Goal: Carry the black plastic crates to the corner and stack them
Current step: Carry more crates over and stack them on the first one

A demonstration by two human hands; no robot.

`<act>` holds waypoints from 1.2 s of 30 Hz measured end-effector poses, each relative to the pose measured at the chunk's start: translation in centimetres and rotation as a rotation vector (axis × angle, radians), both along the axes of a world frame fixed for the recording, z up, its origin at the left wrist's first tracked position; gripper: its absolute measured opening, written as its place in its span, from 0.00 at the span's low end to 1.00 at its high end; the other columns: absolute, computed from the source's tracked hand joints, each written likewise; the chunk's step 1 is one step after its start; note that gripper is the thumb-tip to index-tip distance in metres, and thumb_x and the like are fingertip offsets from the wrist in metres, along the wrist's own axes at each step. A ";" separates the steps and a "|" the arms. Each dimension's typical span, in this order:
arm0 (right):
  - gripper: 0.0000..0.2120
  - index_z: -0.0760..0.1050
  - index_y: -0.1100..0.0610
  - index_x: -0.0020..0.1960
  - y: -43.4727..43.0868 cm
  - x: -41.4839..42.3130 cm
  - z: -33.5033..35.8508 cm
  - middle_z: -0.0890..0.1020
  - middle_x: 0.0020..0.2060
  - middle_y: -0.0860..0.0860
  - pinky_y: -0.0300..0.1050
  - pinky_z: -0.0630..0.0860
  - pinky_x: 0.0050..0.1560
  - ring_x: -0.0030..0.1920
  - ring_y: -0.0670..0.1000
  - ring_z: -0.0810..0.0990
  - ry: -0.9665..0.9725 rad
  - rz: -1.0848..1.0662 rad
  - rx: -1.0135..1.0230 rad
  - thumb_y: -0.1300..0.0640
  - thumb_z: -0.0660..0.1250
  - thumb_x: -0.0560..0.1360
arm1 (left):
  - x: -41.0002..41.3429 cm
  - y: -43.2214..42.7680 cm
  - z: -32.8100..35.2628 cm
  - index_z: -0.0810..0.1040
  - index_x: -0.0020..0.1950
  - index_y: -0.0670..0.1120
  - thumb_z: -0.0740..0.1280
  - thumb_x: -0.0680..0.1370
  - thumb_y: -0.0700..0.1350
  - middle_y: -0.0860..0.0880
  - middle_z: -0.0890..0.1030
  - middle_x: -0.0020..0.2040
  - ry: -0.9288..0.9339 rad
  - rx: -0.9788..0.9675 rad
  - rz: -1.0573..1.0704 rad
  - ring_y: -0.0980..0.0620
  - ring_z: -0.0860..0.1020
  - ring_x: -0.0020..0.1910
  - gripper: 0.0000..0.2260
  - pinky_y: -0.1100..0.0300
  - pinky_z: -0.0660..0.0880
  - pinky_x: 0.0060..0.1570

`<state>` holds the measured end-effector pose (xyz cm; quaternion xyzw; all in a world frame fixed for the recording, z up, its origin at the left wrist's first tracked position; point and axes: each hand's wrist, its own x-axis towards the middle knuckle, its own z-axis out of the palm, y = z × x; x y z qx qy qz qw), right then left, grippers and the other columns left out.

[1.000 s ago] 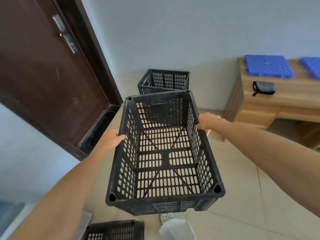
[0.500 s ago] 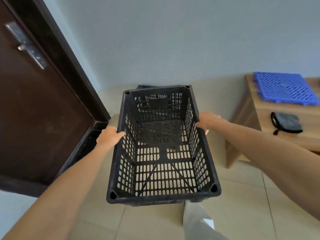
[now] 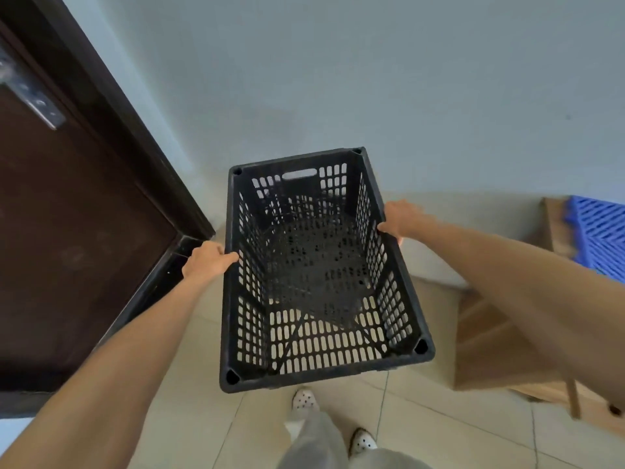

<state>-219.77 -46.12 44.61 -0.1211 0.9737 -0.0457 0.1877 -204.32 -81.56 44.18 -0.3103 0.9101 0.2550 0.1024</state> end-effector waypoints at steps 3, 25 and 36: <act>0.15 0.70 0.60 0.38 -2.6 -4.1 0.3 0.74 0.30 0.51 0.40 0.68 0.27 0.29 0.49 0.74 0.047 0.042 0.057 0.52 0.63 0.79 | -3.5 -1.8 -0.3 0.71 0.31 0.47 0.70 0.75 0.52 0.49 0.74 0.32 -0.035 0.013 0.007 0.45 0.77 0.40 0.16 0.52 0.72 0.45; 0.14 0.67 0.64 0.62 -15.2 -25.8 -3.6 0.77 0.55 0.60 0.49 0.69 0.45 0.55 0.61 0.78 0.050 0.251 0.020 0.60 0.60 0.79 | -14.9 -5.7 -4.2 0.68 0.37 0.48 0.66 0.78 0.52 0.49 0.74 0.35 -0.117 0.040 0.297 0.47 0.76 0.39 0.14 0.55 0.66 0.35; 0.13 0.65 0.64 0.59 -16.2 -28.6 -5.2 0.77 0.52 0.61 0.51 0.69 0.40 0.51 0.63 0.79 0.072 0.296 -0.041 0.65 0.60 0.76 | -16.6 -5.4 -4.6 0.68 0.39 0.52 0.63 0.80 0.55 0.51 0.77 0.37 -0.129 0.122 0.231 0.52 0.78 0.37 0.12 0.58 0.71 0.35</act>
